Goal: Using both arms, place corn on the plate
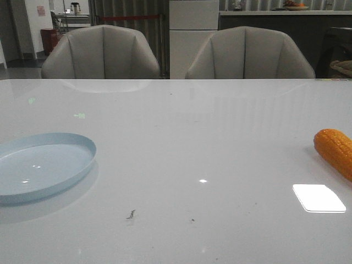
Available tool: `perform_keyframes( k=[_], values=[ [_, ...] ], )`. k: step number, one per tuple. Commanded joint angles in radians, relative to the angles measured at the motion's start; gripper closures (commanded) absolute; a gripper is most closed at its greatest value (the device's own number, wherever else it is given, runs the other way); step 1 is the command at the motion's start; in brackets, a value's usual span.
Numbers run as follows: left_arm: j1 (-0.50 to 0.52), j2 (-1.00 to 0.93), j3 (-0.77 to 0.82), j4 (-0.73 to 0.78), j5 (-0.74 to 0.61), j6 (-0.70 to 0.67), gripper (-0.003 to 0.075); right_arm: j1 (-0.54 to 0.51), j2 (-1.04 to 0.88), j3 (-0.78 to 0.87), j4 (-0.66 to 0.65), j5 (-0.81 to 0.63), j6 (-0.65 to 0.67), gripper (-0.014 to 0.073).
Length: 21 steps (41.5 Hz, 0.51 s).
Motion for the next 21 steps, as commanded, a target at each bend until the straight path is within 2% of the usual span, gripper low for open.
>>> perform_keyframes(
  k=[1,6,11,15,21],
  values=[
    [0.003,-0.020,0.036,-0.001,-0.148,-0.006,0.0627,0.002,-0.026,-0.020,-0.006,-0.102,-0.001,0.0538],
    [0.003,-0.020,0.032,-0.001,-0.226,-0.006,0.0627,0.002,-0.026,-0.020,-0.006,-0.112,-0.001,0.0538],
    [0.003,-0.020,-0.025,-0.001,-0.205,-0.006,0.0627,0.002,-0.026,-0.044,0.010,-0.178,-0.001,0.0537],
    [0.003,-0.014,-0.107,0.018,-0.134,-0.006,0.0627,0.002,-0.026,-0.136,0.010,-0.153,-0.002,0.0537],
    [0.003,0.050,-0.285,0.074,0.030,-0.006,0.0627,0.002,0.018,-0.366,-0.017,0.035,-0.013,0.0537]
  ],
)
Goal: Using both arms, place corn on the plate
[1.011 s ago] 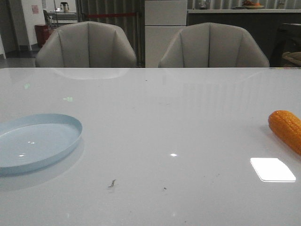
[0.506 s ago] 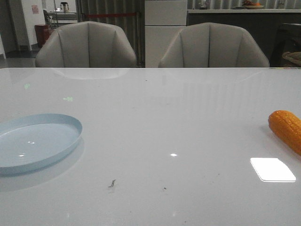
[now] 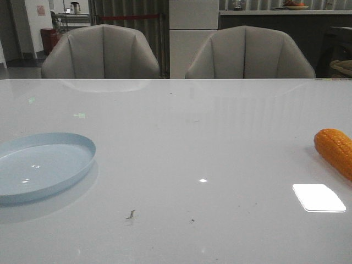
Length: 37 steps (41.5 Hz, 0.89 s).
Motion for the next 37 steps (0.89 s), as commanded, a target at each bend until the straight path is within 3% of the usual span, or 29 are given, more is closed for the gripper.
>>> perform_keyframes(
  k=[1,7,10,23,32,37],
  values=[
    [0.003,0.062,-0.147,0.039,0.012,-0.006,0.0627,0.002,0.037,-0.172,-0.038,0.049,-0.011,0.0537],
    [0.003,0.228,-0.285,0.054,0.104,-0.006,0.0627,0.002,0.193,-0.334,-0.123,0.249,-0.012,0.0537],
    [0.003,0.336,-0.323,0.054,0.114,-0.006,0.0627,0.002,0.284,-0.364,-0.176,0.279,-0.012,0.0537],
    [0.003,0.738,-0.348,0.024,0.028,-0.006,0.0627,0.002,0.642,-0.371,-0.173,0.130,-0.012,0.0537],
    [0.003,0.897,-0.348,-0.096,0.032,-0.006,0.0615,0.002,0.747,-0.371,-0.173,0.111,-0.012,0.0531],
    [0.003,0.943,-0.348,-0.163,0.028,-0.006,0.0542,0.002,0.771,-0.371,-0.173,0.112,-0.012,0.0442]
  ],
)
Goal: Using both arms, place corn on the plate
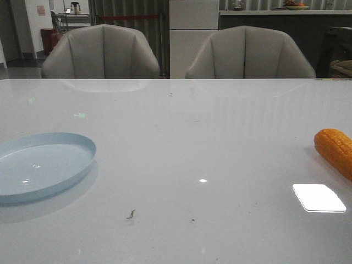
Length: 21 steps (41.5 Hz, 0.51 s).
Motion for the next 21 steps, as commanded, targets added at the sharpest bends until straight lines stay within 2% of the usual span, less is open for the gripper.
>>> perform_keyframes(
  k=[1,4,8,12,17,21],
  values=[
    [0.003,0.028,-0.036,-0.059,-0.094,-0.006,0.0523,0.002,0.015,-0.036,-0.009,-0.085,-0.010,0.0412],
    [0.003,0.054,-0.036,-0.061,-0.107,-0.006,0.0446,0.002,0.031,-0.036,-0.009,-0.080,-0.010,0.0284],
    [0.003,0.074,-0.036,-0.103,-0.107,-0.006,0.0328,0.002,0.045,-0.036,-0.009,-0.078,-0.010,0.0156],
    [0.003,0.091,-0.036,-0.142,-0.107,-0.006,0.0253,0.002,0.050,-0.036,-0.009,-0.077,-0.010,0.0137],
    [0.003,0.121,-0.047,-0.142,-0.094,-0.006,0.0250,0.002,0.050,-0.036,-0.008,-0.078,-0.010,0.0138],
    [0.007,0.170,-0.094,-0.160,-0.034,-0.006,0.0250,0.002,0.050,-0.036,-0.008,-0.077,-0.010,0.0138]
  ],
)
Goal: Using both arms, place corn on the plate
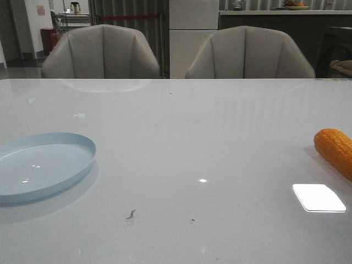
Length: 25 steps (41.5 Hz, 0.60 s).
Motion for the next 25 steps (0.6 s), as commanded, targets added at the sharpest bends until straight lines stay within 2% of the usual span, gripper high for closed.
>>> perform_keyframes(
  k=[1,14,25],
  values=[
    [0.012,0.034,-0.082,-0.032,-0.008,-0.006,0.0250,0.002,-0.001,-0.036,-0.008,-0.077,-0.010,0.0138],
    [0.092,0.296,-0.339,-0.048,0.186,-0.006,0.0251,0.002,-0.001,-0.036,-0.008,-0.075,-0.010,0.0138],
    [0.101,0.525,-0.519,-0.046,0.339,-0.006,0.0251,0.002,-0.001,-0.036,-0.006,-0.048,-0.010,0.0138]
  ],
)
